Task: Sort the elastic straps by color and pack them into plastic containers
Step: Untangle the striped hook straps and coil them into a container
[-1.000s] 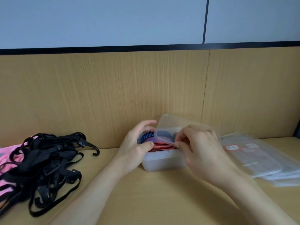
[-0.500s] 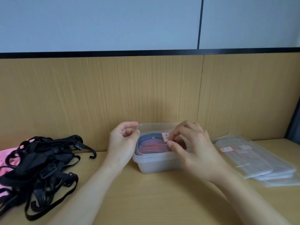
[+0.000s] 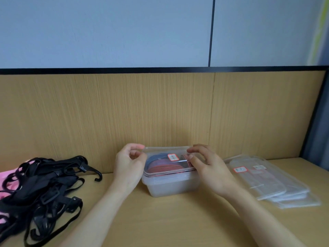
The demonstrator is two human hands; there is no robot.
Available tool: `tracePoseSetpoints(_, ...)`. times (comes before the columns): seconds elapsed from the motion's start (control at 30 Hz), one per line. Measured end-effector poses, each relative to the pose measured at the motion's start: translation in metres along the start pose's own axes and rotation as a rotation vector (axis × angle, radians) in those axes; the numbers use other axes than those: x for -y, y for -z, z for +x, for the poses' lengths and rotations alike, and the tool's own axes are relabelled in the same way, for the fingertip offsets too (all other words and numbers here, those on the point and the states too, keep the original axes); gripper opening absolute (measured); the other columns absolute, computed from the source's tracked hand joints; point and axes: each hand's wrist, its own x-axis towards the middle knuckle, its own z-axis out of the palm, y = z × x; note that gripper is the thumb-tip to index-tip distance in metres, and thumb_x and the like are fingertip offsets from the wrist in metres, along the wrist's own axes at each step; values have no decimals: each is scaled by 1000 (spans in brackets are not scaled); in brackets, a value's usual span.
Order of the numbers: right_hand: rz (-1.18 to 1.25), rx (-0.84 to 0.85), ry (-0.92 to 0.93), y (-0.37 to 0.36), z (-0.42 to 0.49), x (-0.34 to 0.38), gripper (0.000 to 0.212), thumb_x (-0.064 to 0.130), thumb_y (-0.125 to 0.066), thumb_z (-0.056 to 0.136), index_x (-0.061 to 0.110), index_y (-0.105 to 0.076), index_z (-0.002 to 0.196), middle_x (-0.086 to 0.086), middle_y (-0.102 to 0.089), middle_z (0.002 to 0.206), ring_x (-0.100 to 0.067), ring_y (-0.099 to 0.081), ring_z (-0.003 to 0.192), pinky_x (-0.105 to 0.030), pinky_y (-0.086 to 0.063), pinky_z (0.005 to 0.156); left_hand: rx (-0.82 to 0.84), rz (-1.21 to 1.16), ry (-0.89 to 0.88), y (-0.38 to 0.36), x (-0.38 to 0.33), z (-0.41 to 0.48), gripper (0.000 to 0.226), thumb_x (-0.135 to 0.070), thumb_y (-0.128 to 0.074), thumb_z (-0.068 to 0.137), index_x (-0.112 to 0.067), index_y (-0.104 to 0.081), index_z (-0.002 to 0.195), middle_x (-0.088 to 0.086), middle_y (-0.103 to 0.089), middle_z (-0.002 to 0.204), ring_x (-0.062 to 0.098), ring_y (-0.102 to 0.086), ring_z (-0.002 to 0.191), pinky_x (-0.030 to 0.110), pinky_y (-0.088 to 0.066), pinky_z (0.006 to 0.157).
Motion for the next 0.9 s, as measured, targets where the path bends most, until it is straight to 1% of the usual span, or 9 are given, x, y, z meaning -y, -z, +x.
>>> tracePoseSetpoints(0.13, -8, 11, -12, -4, 0, -3, 22, 34, -56, 101, 29, -65, 120, 31, -49, 116, 12, -46, 106, 8, -24, 85, 16, 53, 11, 3, 0, 3, 19, -4, -62, 89, -21, -70, 94, 1, -66, 90, 10, -60, 81, 27, -49, 73)
tracePoseSetpoints(0.2, -12, 15, -16, -5, 0, -3, 24, 34, -55, 102, 29, -65, 123, 28, -50, 123, 4, -46, 119, 6, -23, 88, 27, 89, 22, 4, 0, 5, 16, -5, -63, 90, -18, -71, 95, 3, -66, 96, 15, -62, 88, 32, -51, 81)
tracePoseSetpoints(0.27, -23, 30, -19, -5, 0, -3, 28, 35, -54, 103, 29, -65, 128, 20, -50, 136, -2, -43, 133, -5, -25, 100, 45, 110, 36, 5, 1, 6, 14, -6, -63, 91, -17, -71, 95, 2, -67, 98, 18, -63, 93, 33, -51, 84)
tracePoseSetpoints(0.33, -41, 42, -22, -5, 0, -2, 32, 36, -53, 103, 29, -63, 133, 13, -47, 148, -3, -39, 140, -15, -24, 107, 71, 112, 53, 5, 1, 6, 15, -6, -62, 92, -17, -72, 95, 1, -69, 96, 18, -65, 93, 32, -52, 83)
tracePoseSetpoints(0.53, -75, 49, -22, -5, 0, -2, 34, 38, -52, 103, 30, -61, 135, 11, -45, 153, -4, -37, 143, -16, -22, 106, 113, 122, 53, 7, 0, 5, 20, -7, -60, 95, -21, -74, 94, 2, -72, 93, 18, -69, 90, 29, -54, 77)
tracePoseSetpoints(0.7, -113, 62, -13, -4, 0, -2, 36, 39, -51, 103, 30, -60, 137, 12, -45, 152, -3, -38, 140, -9, -21, 98, 215, 193, -10, 10, -2, 6, 33, -3, -50, 100, -24, -76, 103, -11, -70, 106, -1, -63, 100, 1, -43, 69)
tracePoseSetpoints(0.8, -164, 89, -13, -2, 0, -1, 39, 41, -47, 104, 31, -57, 141, 13, -41, 156, -3, -34, 143, -10, -20, 99, 289, 211, -27, 10, -3, 6, 38, -1, -44, 104, -20, -76, 111, -15, -65, 121, -11, -55, 105, -7, -36, 76)
tracePoseSetpoints(0.83, -176, 100, -18, -1, 0, -1, 40, 42, -46, 104, 33, -55, 142, 13, -39, 157, -4, -32, 144, -13, -20, 102, 308, 215, -27, 10, -3, 6, 35, -3, -45, 104, -20, -75, 114, -14, -64, 124, -7, -56, 108, -5, -36, 80)
tracePoseSetpoints(0.9, -199, 125, -23, 1, 1, 0, 41, 44, -43, 104, 35, -53, 143, 13, -36, 159, -6, -31, 146, -19, -23, 108, 348, 226, -26, 9, -4, 5, 29, -11, -52, 103, -22, -71, 121, -12, -63, 128, 4, -56, 118, 12, -42, 98)
